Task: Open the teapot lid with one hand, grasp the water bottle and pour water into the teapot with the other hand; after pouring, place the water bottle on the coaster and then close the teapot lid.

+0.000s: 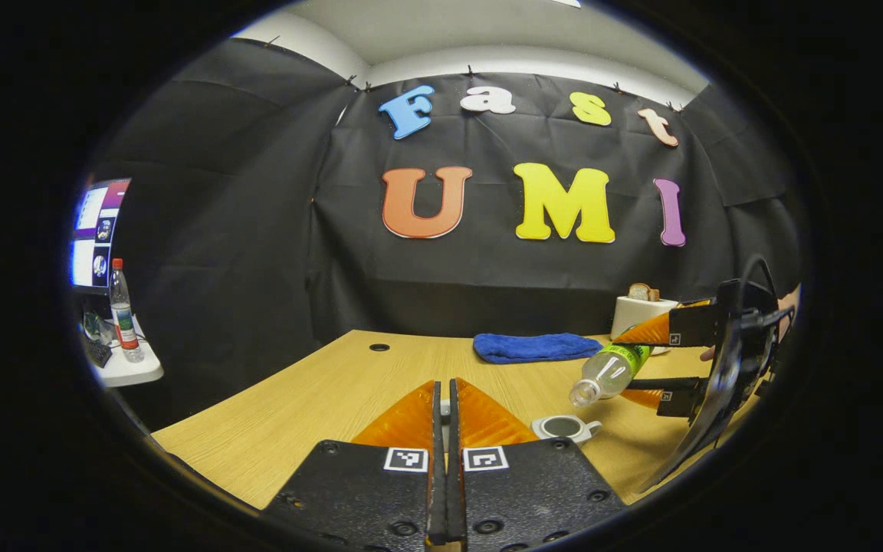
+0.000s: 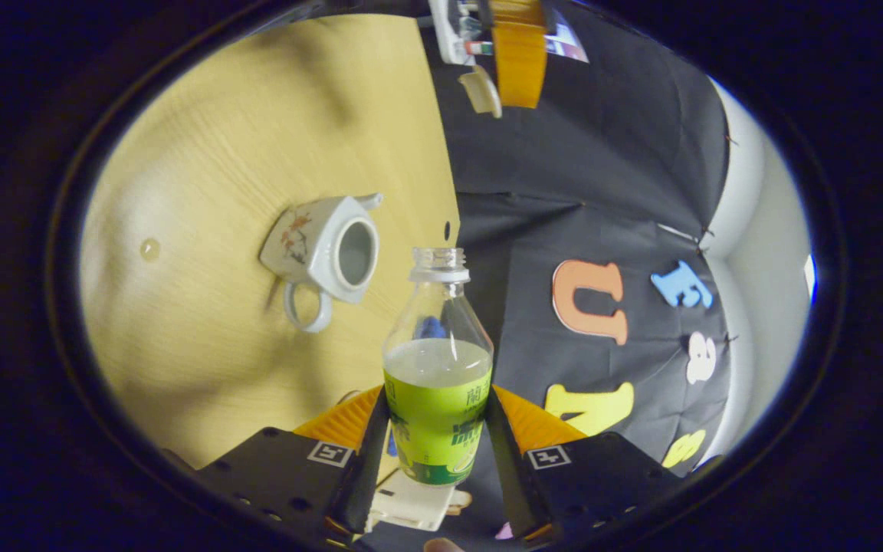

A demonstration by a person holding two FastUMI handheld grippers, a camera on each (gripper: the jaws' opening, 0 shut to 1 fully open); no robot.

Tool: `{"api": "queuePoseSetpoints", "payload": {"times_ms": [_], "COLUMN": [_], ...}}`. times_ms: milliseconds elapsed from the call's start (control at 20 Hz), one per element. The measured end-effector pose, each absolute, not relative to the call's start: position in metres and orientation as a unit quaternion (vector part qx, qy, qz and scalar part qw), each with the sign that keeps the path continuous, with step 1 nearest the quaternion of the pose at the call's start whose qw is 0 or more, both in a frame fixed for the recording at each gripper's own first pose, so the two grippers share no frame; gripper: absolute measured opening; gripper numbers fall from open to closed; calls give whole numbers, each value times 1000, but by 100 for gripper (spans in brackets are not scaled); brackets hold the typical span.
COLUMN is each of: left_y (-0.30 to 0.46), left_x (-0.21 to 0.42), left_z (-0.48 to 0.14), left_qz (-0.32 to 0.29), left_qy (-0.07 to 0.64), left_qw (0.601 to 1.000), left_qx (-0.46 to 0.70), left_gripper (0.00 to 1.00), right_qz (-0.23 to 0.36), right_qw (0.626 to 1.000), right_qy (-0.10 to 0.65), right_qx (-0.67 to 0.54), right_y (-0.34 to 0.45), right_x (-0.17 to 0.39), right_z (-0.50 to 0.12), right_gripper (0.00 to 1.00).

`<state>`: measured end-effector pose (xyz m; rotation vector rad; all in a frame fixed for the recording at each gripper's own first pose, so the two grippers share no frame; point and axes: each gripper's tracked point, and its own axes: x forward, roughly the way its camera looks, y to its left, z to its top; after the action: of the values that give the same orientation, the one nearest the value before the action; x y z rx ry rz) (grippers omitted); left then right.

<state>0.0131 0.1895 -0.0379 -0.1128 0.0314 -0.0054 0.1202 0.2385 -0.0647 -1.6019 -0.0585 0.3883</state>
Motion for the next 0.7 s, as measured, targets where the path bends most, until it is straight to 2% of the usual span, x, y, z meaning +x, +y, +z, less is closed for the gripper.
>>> {"api": "queuePoseSetpoints", "payload": {"times_ms": [200,450,550,700], "left_y": [172,140,126,112], "left_x": [15,21,23,24], "left_z": [-28,-16,-14,-12], "left_qz": [-13,-34,-43,-55], "left_qy": [16,13,14,15], "left_qw": [999,999,999,998], "left_qx": [-44,-29,-29,-24], "left_gripper": [3,3,3,2], "right_qz": [197,189,182,169], "right_qw": [783,908,942,969], "right_qy": [4,33,39,39], "right_qx": [-590,-372,-279,-175], "right_y": [229,199,185,166], "right_x": [123,137,147,166], "right_z": [-59,-30,-12,4], "right_gripper": [70,70,69,67]}}
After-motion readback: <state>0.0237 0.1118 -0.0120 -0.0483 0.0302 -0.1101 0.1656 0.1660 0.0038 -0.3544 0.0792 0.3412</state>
